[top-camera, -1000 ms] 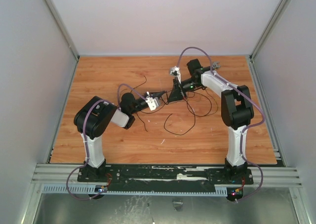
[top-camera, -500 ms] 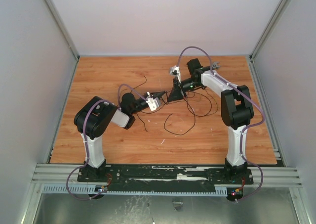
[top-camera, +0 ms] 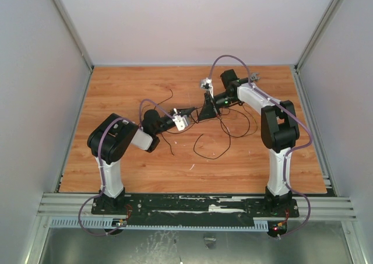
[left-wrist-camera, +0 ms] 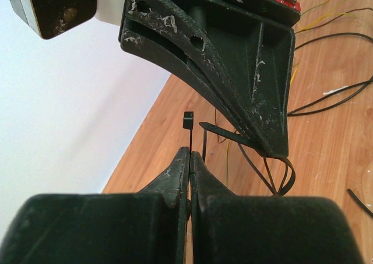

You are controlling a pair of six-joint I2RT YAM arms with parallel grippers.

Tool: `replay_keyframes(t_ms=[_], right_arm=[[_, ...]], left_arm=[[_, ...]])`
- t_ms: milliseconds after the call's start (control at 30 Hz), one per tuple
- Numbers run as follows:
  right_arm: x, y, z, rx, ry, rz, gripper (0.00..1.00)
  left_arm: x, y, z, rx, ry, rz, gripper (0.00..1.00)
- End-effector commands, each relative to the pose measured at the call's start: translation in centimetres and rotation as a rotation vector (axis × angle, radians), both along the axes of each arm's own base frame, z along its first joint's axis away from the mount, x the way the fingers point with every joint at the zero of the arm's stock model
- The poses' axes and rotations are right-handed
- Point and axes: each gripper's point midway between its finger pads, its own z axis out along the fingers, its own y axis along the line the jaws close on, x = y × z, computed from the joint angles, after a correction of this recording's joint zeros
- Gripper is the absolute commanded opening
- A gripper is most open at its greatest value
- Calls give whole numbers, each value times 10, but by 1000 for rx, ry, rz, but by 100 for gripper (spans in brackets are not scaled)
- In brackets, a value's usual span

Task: Zip-tie the wires
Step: Tie the cable at the center of the board.

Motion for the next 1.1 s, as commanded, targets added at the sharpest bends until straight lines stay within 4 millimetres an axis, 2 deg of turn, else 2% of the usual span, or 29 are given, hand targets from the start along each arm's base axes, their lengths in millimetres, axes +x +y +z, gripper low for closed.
replay_keyframes(t_ms=[0,1067], right_arm=[[3,-4,9,13,-25,-5,0],[10,1,28,42,-46,-16,0]], left_arm=[[-4,-3,9,-12,-24,-8,0],[-5,-5,2,-5,-11,-11,0]])
